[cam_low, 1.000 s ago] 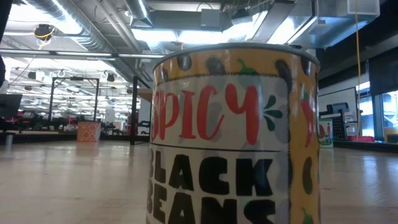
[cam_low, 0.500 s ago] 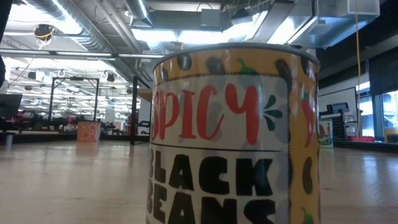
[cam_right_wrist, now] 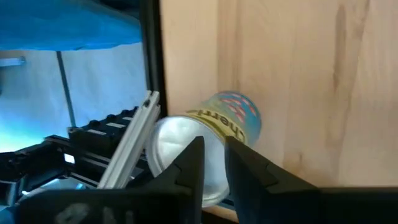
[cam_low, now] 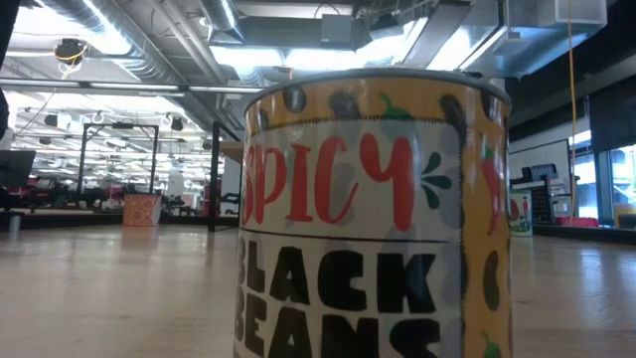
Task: Pick and place cans onto a shelf
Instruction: Put the canned cherries on the shelf
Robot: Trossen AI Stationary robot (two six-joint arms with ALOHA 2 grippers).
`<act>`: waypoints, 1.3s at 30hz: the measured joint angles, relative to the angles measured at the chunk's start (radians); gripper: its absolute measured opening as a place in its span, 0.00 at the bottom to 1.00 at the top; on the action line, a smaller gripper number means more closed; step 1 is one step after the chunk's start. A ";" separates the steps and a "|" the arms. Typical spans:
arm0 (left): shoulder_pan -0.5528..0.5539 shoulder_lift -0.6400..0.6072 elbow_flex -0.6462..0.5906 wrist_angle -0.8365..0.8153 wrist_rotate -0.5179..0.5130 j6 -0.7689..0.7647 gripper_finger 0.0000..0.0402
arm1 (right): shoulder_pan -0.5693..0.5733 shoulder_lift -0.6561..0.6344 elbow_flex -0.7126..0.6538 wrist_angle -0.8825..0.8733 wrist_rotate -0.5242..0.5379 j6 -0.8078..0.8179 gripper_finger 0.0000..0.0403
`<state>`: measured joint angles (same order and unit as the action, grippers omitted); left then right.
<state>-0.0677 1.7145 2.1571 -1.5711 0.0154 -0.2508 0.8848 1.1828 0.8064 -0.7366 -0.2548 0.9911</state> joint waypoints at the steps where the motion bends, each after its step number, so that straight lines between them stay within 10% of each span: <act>1: 0.000 0.000 0.000 0.000 0.000 0.000 0.00 | 0.000 0.000 0.000 -0.009 0.000 -0.002 0.17; 39: 0.000 0.000 0.000 0.000 -0.001 0.000 0.00 | 0.003 0.095 -0.042 0.043 -0.040 -0.001 0.18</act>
<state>-0.0681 1.7145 2.1571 -1.5708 0.0148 -0.2512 0.8875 1.2774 0.7647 -0.6938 -0.2944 0.9901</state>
